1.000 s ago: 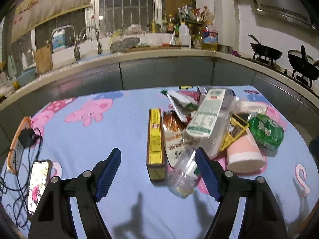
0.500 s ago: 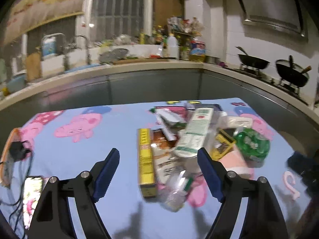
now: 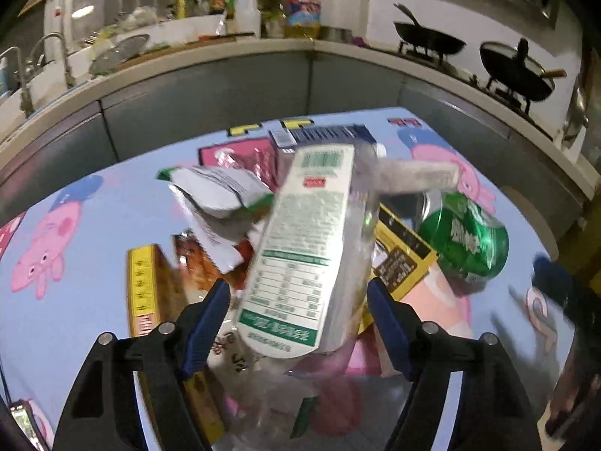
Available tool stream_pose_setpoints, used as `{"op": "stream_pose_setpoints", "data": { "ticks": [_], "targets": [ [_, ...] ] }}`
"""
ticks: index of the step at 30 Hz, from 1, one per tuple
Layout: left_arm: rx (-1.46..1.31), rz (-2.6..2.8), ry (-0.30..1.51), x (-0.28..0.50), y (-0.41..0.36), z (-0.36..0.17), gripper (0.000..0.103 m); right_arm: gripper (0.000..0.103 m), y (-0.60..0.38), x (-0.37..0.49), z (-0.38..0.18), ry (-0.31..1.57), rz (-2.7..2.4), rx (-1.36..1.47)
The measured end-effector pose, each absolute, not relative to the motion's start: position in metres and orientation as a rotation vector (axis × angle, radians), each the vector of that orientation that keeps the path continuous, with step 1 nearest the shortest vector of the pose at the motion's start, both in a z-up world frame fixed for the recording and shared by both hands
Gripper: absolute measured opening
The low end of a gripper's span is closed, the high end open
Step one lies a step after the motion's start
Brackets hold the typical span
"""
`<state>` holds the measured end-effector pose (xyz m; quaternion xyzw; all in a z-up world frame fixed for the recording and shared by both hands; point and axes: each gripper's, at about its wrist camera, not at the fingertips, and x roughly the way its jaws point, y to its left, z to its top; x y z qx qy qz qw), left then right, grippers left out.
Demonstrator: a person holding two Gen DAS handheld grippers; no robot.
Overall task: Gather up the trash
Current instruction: 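Grasp the clear plastic bottle with left tool while right tool grasps green can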
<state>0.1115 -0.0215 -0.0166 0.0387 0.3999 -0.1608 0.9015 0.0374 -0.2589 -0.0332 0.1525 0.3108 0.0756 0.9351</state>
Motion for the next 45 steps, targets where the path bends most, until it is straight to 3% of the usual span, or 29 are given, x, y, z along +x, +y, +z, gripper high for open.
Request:
{"op": "stream_pose_setpoints", "data": {
  "ticks": [3,5,11,13,15,17,25,33,35,36,38,45],
  "targets": [
    [0.072,-0.341,0.838,0.111,-0.024,-0.020,0.070,0.064,-0.281,0.070,-0.043,0.690,0.212,0.492],
    [0.075,-0.344,0.838,0.110,-0.024,-0.020,0.067,0.073,-0.287,0.092,-0.046,0.705,0.250,0.524],
    [0.040,-0.348,0.836,0.097,-0.015,-0.014,0.062,0.074,-0.305,0.163,-0.057,0.806,0.474,0.606],
    [0.028,-0.351,0.833,0.093,-0.013,-0.011,0.061,0.067,-0.307,0.176,-0.064,0.862,0.531,0.625],
    [0.014,-0.359,0.826,0.087,-0.009,-0.006,0.061,0.040,-0.307,0.176,-0.067,0.885,0.557,0.624],
    [-0.004,-0.366,0.818,0.082,-0.007,-0.001,0.061,0.030,-0.306,0.164,-0.067,0.900,0.571,0.613],
    [-0.080,-0.406,0.791,0.067,-0.002,0.017,0.061,0.029,-0.300,0.071,-0.074,0.924,0.616,0.643],
    [-0.043,-0.459,0.780,0.058,-0.027,0.029,0.061,0.046,-0.302,0.072,-0.082,0.931,0.579,0.670],
    [-0.037,-0.474,0.786,0.058,-0.035,0.031,0.061,0.046,-0.309,0.077,-0.089,0.930,0.576,0.725],
    [-0.035,-0.483,0.789,0.059,-0.040,0.032,0.061,0.032,-0.312,0.079,-0.094,0.927,0.573,0.759],
    [-0.028,-0.501,0.795,0.060,-0.048,0.033,0.061,0.017,-0.321,0.080,-0.103,0.903,0.623,0.889],
    [0.051,-0.624,0.813,0.078,-0.114,0.039,0.060,0.013,-0.371,0.057,-0.078,0.719,0.502,0.910]
  ]
}}
